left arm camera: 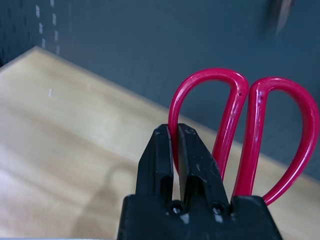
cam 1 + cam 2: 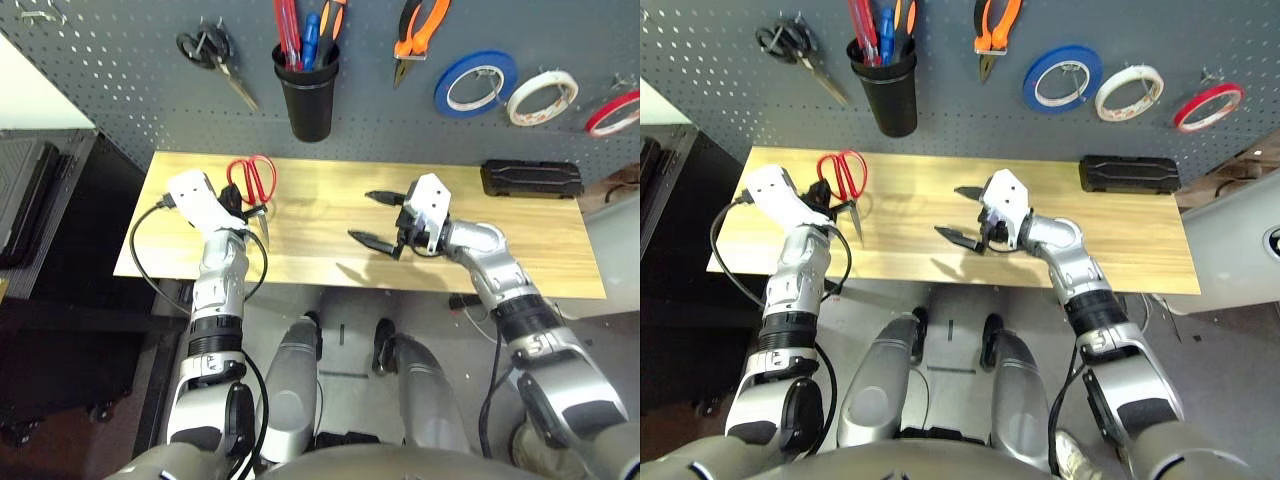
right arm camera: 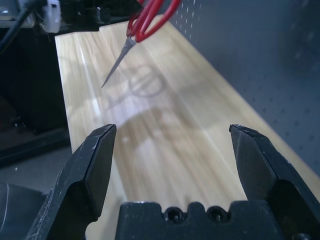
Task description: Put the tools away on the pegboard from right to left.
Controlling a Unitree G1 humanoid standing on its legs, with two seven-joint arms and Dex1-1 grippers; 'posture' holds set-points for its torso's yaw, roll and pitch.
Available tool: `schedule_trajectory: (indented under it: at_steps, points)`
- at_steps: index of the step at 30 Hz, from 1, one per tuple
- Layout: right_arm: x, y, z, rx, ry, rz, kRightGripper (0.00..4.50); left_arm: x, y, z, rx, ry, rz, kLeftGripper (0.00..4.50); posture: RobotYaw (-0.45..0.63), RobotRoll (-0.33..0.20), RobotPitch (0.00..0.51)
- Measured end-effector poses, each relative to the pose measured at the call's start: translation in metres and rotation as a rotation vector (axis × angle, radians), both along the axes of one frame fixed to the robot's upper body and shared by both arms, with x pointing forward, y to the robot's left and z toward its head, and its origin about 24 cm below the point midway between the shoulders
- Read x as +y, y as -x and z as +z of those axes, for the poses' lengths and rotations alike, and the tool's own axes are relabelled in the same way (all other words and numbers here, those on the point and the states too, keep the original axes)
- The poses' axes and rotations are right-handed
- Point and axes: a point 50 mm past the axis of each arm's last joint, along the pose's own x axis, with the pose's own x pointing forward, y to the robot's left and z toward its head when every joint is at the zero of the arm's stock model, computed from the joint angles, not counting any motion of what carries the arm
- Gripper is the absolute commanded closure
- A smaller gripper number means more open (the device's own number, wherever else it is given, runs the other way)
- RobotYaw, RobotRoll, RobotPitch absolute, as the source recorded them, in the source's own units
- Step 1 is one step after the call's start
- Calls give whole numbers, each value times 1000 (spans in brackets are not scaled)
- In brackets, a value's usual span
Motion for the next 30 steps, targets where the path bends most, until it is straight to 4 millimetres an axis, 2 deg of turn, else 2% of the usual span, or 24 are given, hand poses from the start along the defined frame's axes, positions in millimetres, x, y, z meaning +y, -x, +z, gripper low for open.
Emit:
schedule_trajectory:
  at_steps: [5, 12, 23, 30]
  points:
    - [-7, -4, 17, -37, -90, -1, 0, -2, 9, 26, -147, 16, -55, 4478, 347, 0, 273]
    - [-15, 1, 42, -76, -212, 57, 0, 1, 22, 47, -259, 27, -82, 4478, 354, 0, 271]
    - [-34, 8, 72, -97, -287, 120, 0, 8, 31, 65, -301, 36, -94, 4478, 350, 0, 265]
    - [-37, 7, 98, -124, -291, 165, 0, 12, 30, 82, -349, 28, -98, 4478, 346, 0, 261]
